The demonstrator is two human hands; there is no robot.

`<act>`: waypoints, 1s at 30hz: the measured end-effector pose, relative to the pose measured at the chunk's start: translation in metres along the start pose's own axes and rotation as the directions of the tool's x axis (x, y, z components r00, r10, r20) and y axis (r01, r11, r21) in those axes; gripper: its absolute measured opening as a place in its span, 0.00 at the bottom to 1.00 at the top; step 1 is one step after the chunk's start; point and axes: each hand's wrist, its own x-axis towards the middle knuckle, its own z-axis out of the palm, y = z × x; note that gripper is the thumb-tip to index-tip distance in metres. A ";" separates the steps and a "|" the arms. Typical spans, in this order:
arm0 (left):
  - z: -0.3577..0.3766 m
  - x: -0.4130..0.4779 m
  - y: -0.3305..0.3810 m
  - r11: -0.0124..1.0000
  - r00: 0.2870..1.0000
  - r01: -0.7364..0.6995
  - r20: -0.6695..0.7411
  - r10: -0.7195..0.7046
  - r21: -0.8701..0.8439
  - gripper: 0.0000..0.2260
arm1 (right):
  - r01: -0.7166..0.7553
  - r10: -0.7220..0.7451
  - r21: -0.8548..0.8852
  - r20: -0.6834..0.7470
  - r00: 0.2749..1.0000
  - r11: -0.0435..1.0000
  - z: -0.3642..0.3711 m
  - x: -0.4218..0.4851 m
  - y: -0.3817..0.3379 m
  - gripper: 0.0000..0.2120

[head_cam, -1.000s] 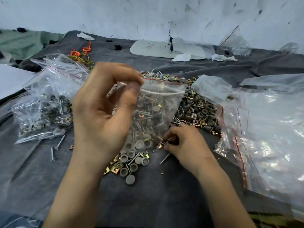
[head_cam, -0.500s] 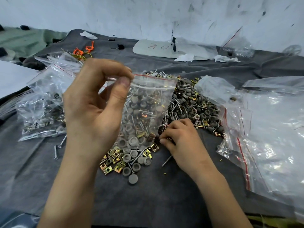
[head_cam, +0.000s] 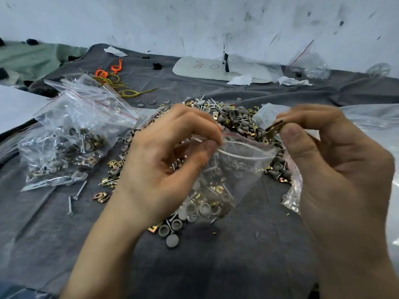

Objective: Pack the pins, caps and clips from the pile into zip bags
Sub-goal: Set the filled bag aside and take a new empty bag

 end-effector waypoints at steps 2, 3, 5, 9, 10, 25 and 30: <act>0.002 0.001 0.004 1.000 0.999 -0.030 0.012 0.030 -0.003 0.06 | 0.009 -0.008 -0.003 0.008 1.000 1.000 -0.001 0.000 0.001 0.02; 0.002 0.001 0.005 0.999 0.999 -0.046 0.018 0.046 -0.003 0.06 | 0.017 -0.017 -0.009 0.014 1.000 1.000 -0.002 0.001 0.001 0.01; 0.005 0.001 0.007 0.997 0.997 -0.070 0.025 0.070 -0.013 0.06 | 0.033 -0.031 -0.033 0.044 0.999 0.999 -0.004 0.002 0.002 0.02; 0.009 0.000 0.008 0.996 0.997 -0.081 0.007 0.081 -0.047 0.05 | 0.036 -0.015 -0.156 0.137 0.990 0.987 -0.008 0.002 0.001 0.02; 0.010 0.000 0.008 0.996 0.996 -0.084 0.008 0.085 -0.033 0.06 | 0.028 0.004 -0.195 0.163 0.987 0.980 -0.009 0.002 0.001 0.03; 0.009 0.001 -0.009 0.996 0.996 0.069 -0.048 -0.071 -0.056 0.06 | -0.253 0.269 -0.096 0.247 0.931 0.963 -0.032 0.004 0.012 0.08; 0.009 -0.001 -0.017 0.991 0.994 0.105 -0.017 -0.107 -0.087 0.20 | -0.306 0.305 -0.031 0.224 0.926 0.952 -0.035 0.005 0.019 0.09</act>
